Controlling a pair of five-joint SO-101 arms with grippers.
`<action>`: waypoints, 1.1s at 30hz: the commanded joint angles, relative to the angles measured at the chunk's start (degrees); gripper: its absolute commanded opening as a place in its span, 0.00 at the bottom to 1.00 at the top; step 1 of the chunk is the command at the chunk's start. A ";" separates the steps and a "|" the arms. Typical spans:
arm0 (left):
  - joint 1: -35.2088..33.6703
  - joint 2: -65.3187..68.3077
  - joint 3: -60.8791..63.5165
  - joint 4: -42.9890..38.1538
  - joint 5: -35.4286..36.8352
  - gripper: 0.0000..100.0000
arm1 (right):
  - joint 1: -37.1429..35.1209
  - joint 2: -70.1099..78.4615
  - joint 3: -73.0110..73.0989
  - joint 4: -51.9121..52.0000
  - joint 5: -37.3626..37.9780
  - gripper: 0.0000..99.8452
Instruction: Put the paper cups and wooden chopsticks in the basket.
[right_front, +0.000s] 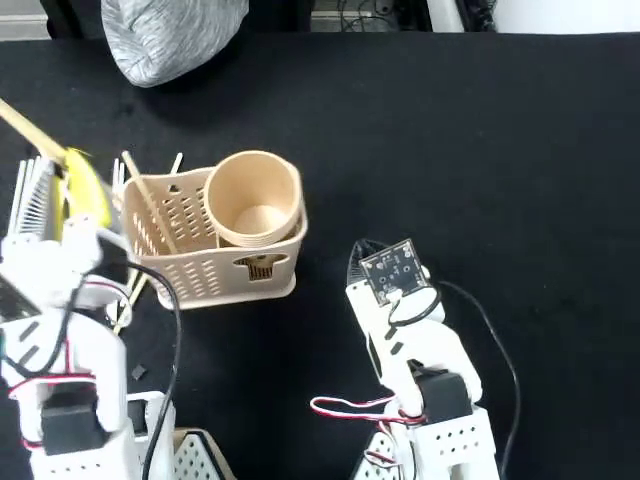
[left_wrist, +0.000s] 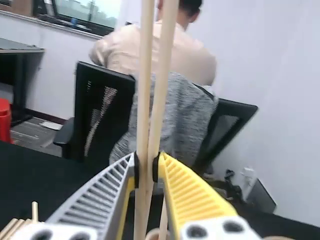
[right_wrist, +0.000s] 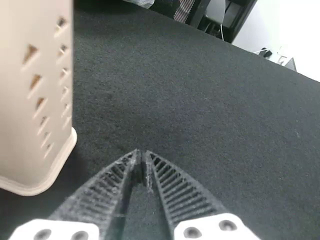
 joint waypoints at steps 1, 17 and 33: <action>4.09 -5.01 6.20 -3.96 0.88 0.03 | 0.70 -5.05 -0.31 -0.44 0.09 0.02; 4.53 -8.00 -6.55 0.35 -0.53 0.03 | 0.70 -5.05 -0.57 -0.26 0.09 0.02; 3.74 -8.09 -11.12 8.44 -0.44 0.03 | 0.70 -5.05 -0.57 -0.26 0.09 0.02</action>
